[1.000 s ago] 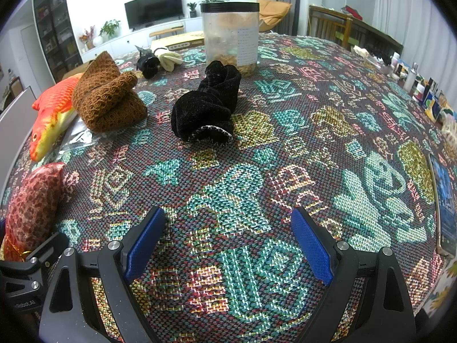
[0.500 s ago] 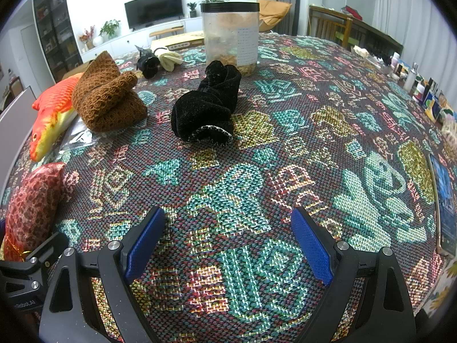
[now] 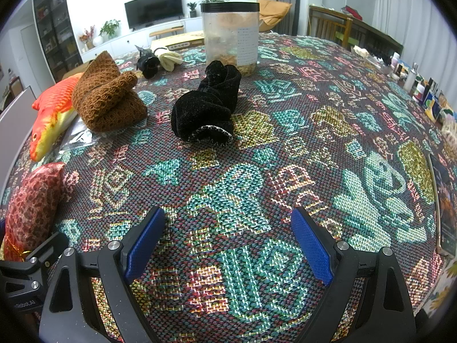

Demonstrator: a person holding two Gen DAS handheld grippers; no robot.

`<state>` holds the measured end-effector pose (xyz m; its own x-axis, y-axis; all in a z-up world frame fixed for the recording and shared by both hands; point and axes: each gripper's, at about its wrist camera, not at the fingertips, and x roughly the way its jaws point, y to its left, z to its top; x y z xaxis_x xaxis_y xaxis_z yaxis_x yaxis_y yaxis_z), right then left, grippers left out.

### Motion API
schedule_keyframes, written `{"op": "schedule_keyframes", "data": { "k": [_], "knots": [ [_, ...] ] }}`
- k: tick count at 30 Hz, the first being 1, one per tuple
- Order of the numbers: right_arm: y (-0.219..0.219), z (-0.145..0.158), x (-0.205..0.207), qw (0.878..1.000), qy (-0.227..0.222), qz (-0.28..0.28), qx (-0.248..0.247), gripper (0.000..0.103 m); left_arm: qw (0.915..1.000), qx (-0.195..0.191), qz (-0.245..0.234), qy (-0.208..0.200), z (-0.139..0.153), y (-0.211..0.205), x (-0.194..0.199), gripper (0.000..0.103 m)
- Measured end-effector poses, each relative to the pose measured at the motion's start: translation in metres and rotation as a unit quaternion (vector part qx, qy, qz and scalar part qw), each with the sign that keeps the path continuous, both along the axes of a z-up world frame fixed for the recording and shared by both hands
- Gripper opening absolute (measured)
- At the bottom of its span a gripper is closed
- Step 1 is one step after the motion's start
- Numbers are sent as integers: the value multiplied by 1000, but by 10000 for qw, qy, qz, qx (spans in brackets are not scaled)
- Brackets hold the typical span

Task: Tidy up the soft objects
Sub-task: 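Lift the red mesh bag and hold it in the left tool, then carry the red mesh bag to the box while the right carries black plush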

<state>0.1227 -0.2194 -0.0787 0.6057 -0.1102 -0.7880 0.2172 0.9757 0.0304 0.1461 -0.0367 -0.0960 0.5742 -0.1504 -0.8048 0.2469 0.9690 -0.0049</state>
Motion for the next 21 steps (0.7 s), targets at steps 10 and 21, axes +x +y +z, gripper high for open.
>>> {"op": "schedule_keyframes", "data": {
  "k": [10,21],
  "knots": [
    [-2,0,-1,9999,-31,30,102,92,10000,-1,0,-1,0,0,0,103],
    [-46,40,72,9902,278,-90,1368,91,9986,-209,-239,420,22,6,5,100]
  ]
}}
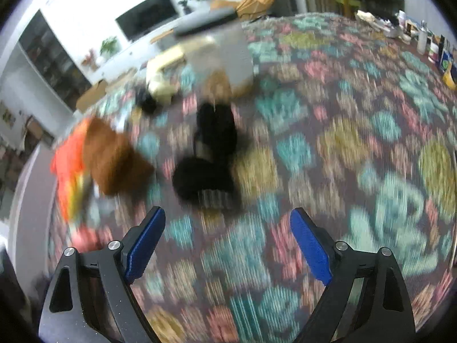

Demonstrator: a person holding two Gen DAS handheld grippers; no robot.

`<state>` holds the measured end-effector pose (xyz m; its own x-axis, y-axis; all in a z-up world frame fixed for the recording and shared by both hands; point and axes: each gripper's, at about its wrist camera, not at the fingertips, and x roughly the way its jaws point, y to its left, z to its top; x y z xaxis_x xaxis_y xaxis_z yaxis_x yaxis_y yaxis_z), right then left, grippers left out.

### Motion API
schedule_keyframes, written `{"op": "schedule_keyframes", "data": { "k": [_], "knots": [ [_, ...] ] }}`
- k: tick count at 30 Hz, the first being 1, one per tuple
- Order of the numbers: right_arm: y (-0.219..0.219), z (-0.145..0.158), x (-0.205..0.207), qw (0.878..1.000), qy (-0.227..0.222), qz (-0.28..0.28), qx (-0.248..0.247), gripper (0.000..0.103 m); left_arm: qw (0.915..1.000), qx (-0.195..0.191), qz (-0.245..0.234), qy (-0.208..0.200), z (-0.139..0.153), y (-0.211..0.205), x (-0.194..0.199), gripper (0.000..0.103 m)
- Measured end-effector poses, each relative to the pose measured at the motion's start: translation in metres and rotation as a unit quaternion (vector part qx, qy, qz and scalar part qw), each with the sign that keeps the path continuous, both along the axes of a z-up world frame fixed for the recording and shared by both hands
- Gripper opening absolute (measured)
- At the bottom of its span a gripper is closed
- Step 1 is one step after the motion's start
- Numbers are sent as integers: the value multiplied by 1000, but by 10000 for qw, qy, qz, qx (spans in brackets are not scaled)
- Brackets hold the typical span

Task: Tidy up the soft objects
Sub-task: 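Carry the red mesh bag to the box while the right carries black plush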

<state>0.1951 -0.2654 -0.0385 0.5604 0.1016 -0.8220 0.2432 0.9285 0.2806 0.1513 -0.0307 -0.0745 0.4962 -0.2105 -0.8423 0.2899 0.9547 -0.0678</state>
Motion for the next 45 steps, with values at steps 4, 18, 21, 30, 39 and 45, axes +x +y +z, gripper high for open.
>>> {"op": "schedule_keyframes", "data": {
  "k": [4,18,21,30,39,45],
  "knots": [
    [17,-12,48,9986,396,340,-91,83,9992,373,-122,125,-7,-8,4,64],
    [33,85,38,9953,-301,746,-542,30,9921,-994,647,-410,88,75,3,31],
    [91,113,24,9882,-550,1359,-443,30,9865,-1252,855,-612,116,111,-13,31],
    [300,161,-45,9327,-981,3437,481,31,9659,-396,2255,-1208,155,278,-88,31],
    [407,149,-80,8960,-890,4260,886,81,9274,758,3380,-1413,133,336,-126,96],
    [360,130,-81,9160,-1066,3865,128,81,9419,847,2932,-1400,120,283,-112,96]
  ]
}}
